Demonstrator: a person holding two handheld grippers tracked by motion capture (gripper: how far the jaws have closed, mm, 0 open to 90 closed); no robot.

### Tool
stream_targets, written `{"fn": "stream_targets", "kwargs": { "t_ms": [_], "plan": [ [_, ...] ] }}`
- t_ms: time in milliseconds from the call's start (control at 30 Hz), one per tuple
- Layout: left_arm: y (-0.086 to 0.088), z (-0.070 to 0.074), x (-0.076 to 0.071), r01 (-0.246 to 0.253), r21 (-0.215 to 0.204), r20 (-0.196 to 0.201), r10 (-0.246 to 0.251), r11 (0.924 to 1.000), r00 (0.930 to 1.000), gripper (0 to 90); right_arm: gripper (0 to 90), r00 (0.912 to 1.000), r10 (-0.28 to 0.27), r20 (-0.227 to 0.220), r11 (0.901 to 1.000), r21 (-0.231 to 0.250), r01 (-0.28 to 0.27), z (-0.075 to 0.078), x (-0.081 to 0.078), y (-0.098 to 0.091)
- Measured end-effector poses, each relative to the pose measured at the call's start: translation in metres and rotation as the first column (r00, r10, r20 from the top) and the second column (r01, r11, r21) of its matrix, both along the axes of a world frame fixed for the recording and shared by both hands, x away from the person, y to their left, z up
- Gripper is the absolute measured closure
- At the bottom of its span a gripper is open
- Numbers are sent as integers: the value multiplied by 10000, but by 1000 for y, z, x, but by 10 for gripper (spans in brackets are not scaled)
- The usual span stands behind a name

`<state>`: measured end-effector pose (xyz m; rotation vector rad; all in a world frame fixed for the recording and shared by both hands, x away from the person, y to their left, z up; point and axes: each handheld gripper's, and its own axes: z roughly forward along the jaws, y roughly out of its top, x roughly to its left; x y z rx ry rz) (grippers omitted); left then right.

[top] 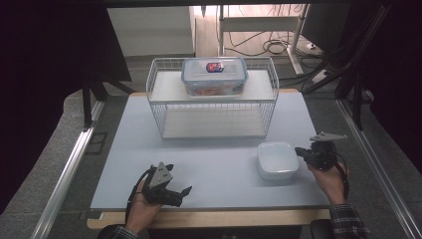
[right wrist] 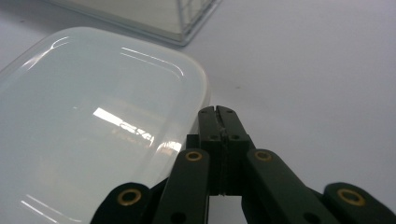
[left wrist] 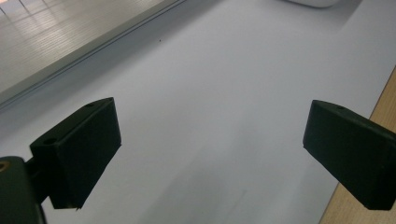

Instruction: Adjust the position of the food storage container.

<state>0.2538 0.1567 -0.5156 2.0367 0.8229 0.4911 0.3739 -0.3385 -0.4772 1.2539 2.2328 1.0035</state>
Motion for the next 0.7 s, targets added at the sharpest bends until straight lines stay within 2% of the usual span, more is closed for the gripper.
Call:
{"fn": "stream_targets", "kwargs": {
  "t_ms": [200, 433, 700],
  "plan": [
    [-1, 0, 0, 24, 59, -18, -23, 10000, 10000, 38, 897, 9983, 502, -283, 9984, 293, -493, -2, -7, 20],
    [-2, 0, 0, 72, 94, -94, -71, 9999, 9999, 41, 896, 9923, 1123, -522, 9936, 190, -1115, -4, -17, 40],
    [-2, 0, 0, 56, 117, -114, -55, 9999, 9999, 40, 896, 9784, 1902, -807, 9815, 367, -1877, -6, -26, 66]
  ]
}}
